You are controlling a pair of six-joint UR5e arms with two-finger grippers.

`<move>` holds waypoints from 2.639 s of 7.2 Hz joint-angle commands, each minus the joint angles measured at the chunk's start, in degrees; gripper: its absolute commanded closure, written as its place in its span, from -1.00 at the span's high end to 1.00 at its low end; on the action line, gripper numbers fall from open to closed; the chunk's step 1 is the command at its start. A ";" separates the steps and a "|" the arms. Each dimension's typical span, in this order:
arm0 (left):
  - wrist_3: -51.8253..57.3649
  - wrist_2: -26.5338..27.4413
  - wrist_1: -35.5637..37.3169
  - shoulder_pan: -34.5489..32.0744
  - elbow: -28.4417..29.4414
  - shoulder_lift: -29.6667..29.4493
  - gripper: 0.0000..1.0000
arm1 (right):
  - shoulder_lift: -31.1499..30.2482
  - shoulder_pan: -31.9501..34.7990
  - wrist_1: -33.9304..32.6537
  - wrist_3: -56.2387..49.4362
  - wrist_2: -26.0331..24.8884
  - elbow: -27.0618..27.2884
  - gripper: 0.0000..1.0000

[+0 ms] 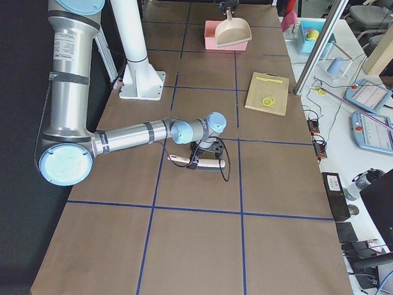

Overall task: Sweep and dump trash into bin
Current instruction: 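Raise the empty beige dustpan above the pink bin with the left gripper, then carry the dustpan away from the bin toward the table center with the left gripper, then lower the dustpan onto the table with the left gripper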

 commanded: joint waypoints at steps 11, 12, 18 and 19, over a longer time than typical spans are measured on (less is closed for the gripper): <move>-17.69 0.02 -14.99 22.07 11.30 -3.90 -1.00 | 4.23 13.86 0.64 2.78 -0.13 4.04 1.00; -17.25 0.02 -14.72 22.16 11.30 -3.98 -0.99 | 4.31 13.86 0.64 2.78 -0.22 4.04 1.00; -13.91 0.64 -14.46 22.16 12.00 -5.30 -0.68 | 4.31 13.86 0.64 2.78 -0.22 4.04 1.00; -13.03 0.64 -14.28 22.07 12.09 -4.96 -0.68 | 4.31 13.86 0.64 2.78 -0.22 4.13 1.00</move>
